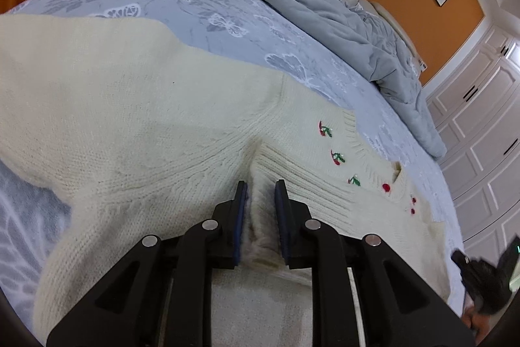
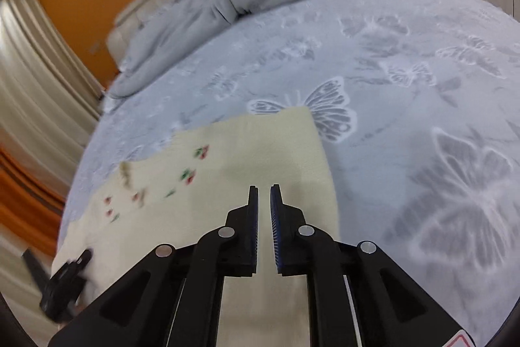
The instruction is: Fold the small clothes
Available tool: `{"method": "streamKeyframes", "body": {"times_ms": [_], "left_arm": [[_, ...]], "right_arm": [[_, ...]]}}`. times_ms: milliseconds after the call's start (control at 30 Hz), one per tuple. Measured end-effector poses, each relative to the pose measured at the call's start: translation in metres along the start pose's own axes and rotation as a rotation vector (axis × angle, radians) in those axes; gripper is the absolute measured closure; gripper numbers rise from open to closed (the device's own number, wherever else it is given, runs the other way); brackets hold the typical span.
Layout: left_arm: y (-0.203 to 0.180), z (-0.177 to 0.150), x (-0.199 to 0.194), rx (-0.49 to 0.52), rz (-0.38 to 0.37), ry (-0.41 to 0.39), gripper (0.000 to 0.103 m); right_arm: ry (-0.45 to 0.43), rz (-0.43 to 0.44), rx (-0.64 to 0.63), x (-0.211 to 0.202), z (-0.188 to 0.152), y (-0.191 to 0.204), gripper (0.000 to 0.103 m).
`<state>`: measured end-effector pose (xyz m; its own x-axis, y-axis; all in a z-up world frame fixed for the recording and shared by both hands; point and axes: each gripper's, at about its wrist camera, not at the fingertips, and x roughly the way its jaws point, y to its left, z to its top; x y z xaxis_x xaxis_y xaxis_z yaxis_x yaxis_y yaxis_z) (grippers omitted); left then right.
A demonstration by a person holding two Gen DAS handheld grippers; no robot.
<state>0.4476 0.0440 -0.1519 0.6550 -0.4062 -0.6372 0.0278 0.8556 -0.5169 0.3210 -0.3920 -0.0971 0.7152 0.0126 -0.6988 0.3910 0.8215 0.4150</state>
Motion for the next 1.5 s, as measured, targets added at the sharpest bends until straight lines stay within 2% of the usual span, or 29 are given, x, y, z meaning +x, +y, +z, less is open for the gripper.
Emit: {"method": "streamKeyframes", "body": {"times_ms": [67, 100, 133, 167, 200, 267, 300, 333, 367, 433, 500, 600, 667, 733, 767, 833, 867, 933, 967, 1000, 1033, 1067, 1100, 1167, 1267, 1300, 1367, 1400, 1500], "left_arm": [[0.002, 0.000, -0.002, -0.009, -0.010, 0.000, 0.085], [0.001, 0.000, -0.002, -0.010, -0.008, 0.001, 0.085], [0.000, 0.000, -0.004, -0.008, -0.004, 0.003, 0.084], [-0.002, 0.000, -0.005, -0.003, 0.002, 0.008, 0.084], [-0.004, 0.000, -0.007, 0.005, 0.014, 0.017, 0.083], [-0.008, 0.000, -0.016, 0.016, 0.032, 0.034, 0.076], [-0.009, -0.002, -0.028, 0.016, 0.033, 0.043, 0.063], [-0.008, -0.004, -0.039, 0.001, 0.023, 0.043, 0.048], [-0.004, -0.006, -0.051, -0.021, 0.011, 0.035, 0.042], [0.020, -0.013, -0.091, -0.113, -0.002, -0.005, 0.022], [0.052, -0.012, -0.121, -0.198, 0.022, -0.041, 0.015], [0.118, 0.005, -0.158, -0.346, 0.108, -0.085, 0.014], [0.155, 0.021, -0.176, -0.413, 0.189, -0.128, 0.014], [0.195, 0.044, -0.187, -0.493, 0.238, -0.165, 0.013], [0.211, 0.053, -0.188, -0.530, 0.269, -0.171, 0.013], [0.241, 0.069, -0.185, -0.609, 0.318, -0.170, 0.013], [0.253, 0.074, -0.181, -0.648, 0.322, -0.160, 0.013], [0.266, 0.082, -0.178, -0.720, 0.322, -0.192, 0.013], [0.267, 0.086, -0.177, -0.729, 0.328, -0.200, 0.014], [0.269, 0.092, -0.173, -0.722, 0.342, -0.188, 0.030], [0.267, 0.096, -0.171, -0.705, 0.341, -0.181, 0.080], [0.267, 0.101, -0.166, -0.692, 0.337, -0.144, 0.096], [0.263, 0.106, -0.165, -0.681, 0.340, -0.120, 0.094], [0.242, 0.115, -0.176, -0.617, 0.332, -0.181, 0.095], [0.176, 0.131, -0.196, -0.379, 0.281, -0.235, 0.095], [0.137, 0.134, -0.205, -0.261, 0.242, -0.255, 0.095], [0.081, 0.132, -0.216, -0.119, 0.153, -0.272, 0.095], [0.040, 0.122, -0.220, -0.045, 0.080, -0.261, 0.095], [-0.038, 0.086, -0.202, 0.064, -0.036, -0.159, 0.095]], "right_arm": [[0.016, -0.011, -0.049, -0.012, -0.020, -0.002, 0.092], [0.051, -0.019, -0.084, -0.011, -0.032, -0.006, 0.095], [0.089, -0.051, -0.109, -0.007, -0.041, -0.013, 0.103], [0.098, -0.041, -0.111, -0.007, -0.047, -0.023, 0.103], [0.087, -0.020, -0.090, -0.014, -0.047, -0.033, 0.103], [0.077, -0.099, -0.064, -0.029, -0.041, -0.035, 0.101], [0.070, -0.118, -0.059, -0.039, -0.039, -0.030, 0.089], [0.063, -0.093, -0.053, -0.051, -0.040, -0.024, 0.089], [0.055, -0.068, -0.054, -0.063, -0.043, -0.019, 0.089], [0.066, -0.034, -0.121, -0.086, -0.064, -0.001, 0.089], [0.098, -0.026, -0.208, -0.097, -0.091, 0.016, 0.087], [0.170, 0.015, -0.304, -0.113, -0.150, 0.040, 0.073], [0.217, 0.028, -0.333, -0.112, -0.179, 0.050, 0.070], [0.277, 0.020, -0.323, -0.101, -0.205, 0.051, 0.067], [0.261, 0.010, -0.323, -0.099, -0.212, 0.050, 0.066], [0.193, 0.021, -0.345, -0.100, -0.223, 0.050, 0.054], [0.169, 0.015, -0.368, -0.101, -0.228, 0.052, 0.053], [0.129, -0.012, -0.419, -0.102, -0.237, 0.056, 0.051], [0.130, -0.016, -0.420, -0.100, -0.235, 0.056, 0.051], [0.130, -0.011, -0.416, -0.098, -0.233, 0.055, 0.051], [0.125, 0.003, -0.404, -0.098, -0.233, 0.051, 0.051], [0.126, 0.014, -0.395, -0.098, -0.232, 0.049, 0.050], [0.127, 0.023, -0.386, -0.098, -0.231, 0.048, 0.050], [0.120, 0.023, -0.388, -0.098, -0.231, 0.048, 0.049], [0.109, 0.015, -0.400, -0.098, -0.233, 0.049, 0.048], [0.109, 0.021, -0.394, -0.099, -0.233, 0.049, 0.048], [0.110, 0.045, -0.375, -0.099, -0.232, 0.045, 0.048], [0.111, 0.054, -0.369, -0.099, -0.232, 0.044, 0.047], [0.110, 0.073, -0.359, -0.100, -0.231, 0.042, 0.046]]}}
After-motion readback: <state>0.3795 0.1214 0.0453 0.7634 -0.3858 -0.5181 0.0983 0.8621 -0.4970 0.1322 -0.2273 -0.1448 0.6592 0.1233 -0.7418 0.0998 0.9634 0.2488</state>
